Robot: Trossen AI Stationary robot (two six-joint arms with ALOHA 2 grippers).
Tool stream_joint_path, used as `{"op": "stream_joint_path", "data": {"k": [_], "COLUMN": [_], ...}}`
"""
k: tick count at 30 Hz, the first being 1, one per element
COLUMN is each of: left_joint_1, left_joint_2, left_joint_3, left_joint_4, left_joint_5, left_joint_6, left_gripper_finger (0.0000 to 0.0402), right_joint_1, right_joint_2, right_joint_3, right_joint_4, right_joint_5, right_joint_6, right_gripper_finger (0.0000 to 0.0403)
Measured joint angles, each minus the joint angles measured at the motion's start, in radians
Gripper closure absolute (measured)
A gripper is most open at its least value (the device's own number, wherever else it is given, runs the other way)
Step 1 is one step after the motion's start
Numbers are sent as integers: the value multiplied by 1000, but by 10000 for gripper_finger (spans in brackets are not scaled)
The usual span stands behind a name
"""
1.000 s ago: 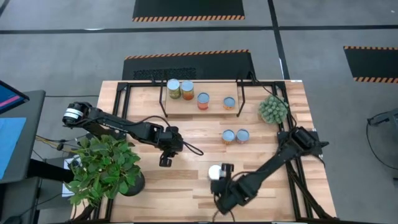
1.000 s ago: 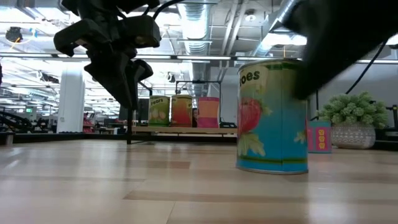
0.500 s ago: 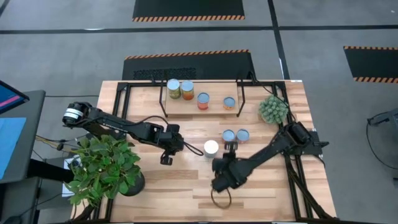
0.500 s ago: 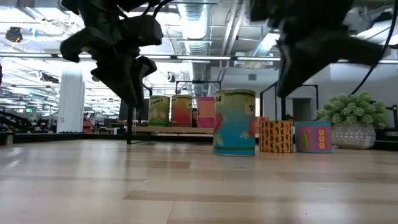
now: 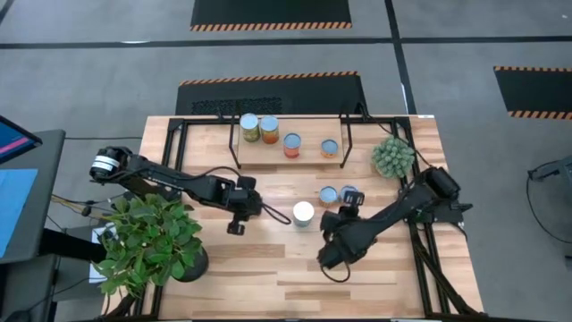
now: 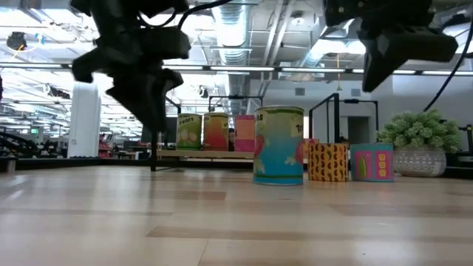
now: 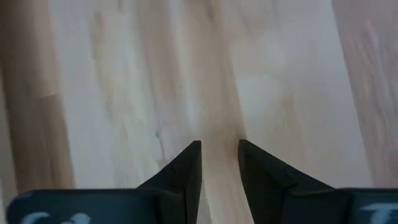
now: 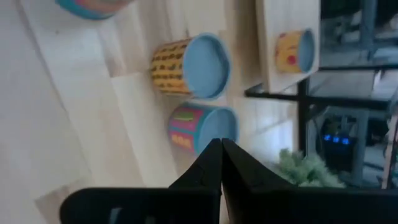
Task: Pick and place cans onto a shelf
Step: Put the canned tomatoes on the shelf
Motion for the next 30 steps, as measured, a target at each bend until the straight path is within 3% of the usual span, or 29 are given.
{"op": "stream_joint_path", "data": {"k": [3,9,13,16,21,24,26,30], "left_joint_1": [37,122,145,151,158,167,174,172], "left_joint_2": [-4,-58,-175,-313,-574,-658,-680,-671], "left_joint_3": [-51,-197,-248,-310,-516,-606,-633,-636], "left_joint_4": [-14,-40,-4,72,458,724,810,829], "left_joint_5": [61,165,161,162,159,159,157,161], "left_joint_6": [19,-90,-79,-57,-54,-88,-128,-160], "left_gripper_finger": [308,308,308,308,308,308,308,308], "right_joint_1": [-15,-110,-204,-281,-390,-457,-499,-565], "right_joint_2": [-92,-273,-368,-423,-454,-437,-429,-367], "right_joint_3": [-32,-126,-175,-219,-286,-291,-293,-292], "right_joint_4": [-22,4,82,245,643,795,838,918], "right_joint_5": [69,138,168,158,-43,-193,-290,-487], "right_joint_6": [-33,-36,-62,-196,-607,-767,-822,-856], "right_gripper_finger": [377,382,379,373,370,372,374,378]}}
